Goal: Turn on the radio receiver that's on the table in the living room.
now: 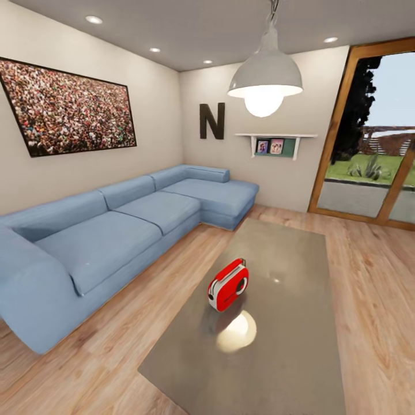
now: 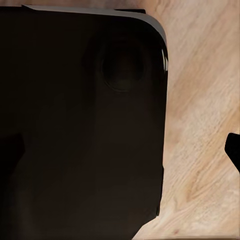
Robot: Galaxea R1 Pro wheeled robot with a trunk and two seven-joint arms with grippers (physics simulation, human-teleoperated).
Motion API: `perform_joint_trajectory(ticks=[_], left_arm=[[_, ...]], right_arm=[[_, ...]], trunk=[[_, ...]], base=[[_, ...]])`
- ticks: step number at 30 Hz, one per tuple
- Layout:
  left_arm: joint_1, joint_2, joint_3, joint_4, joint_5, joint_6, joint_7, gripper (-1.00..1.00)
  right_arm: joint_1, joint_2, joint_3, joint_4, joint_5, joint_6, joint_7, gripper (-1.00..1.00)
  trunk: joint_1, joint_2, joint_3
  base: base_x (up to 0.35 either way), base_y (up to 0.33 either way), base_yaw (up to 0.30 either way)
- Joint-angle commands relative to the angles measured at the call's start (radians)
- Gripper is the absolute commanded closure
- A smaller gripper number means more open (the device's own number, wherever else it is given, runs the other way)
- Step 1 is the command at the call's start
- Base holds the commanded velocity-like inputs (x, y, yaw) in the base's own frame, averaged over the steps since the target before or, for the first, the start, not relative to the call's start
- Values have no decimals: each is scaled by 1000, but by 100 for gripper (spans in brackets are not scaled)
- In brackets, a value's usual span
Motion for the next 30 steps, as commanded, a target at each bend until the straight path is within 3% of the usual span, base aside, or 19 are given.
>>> perform_joint_trajectory(ticks=[1,8,30], left_arm=[[0,0,0,0,0,0,0,-100],[0,0,-1,0,1,2,-9,-100],[0,0,-2,0,3,3,-11,-100]], right_arm=[[0,0,-1,0,0,0,0,-100],[0,0,-1,0,1,1,1,-100],[0,0,3,0,4,0,1,-100]], trunk=[[0,0,0],[0,0,0],[0,0,0]], base=[[0,0,-255],[86,67,-90],[222,203,-3]])
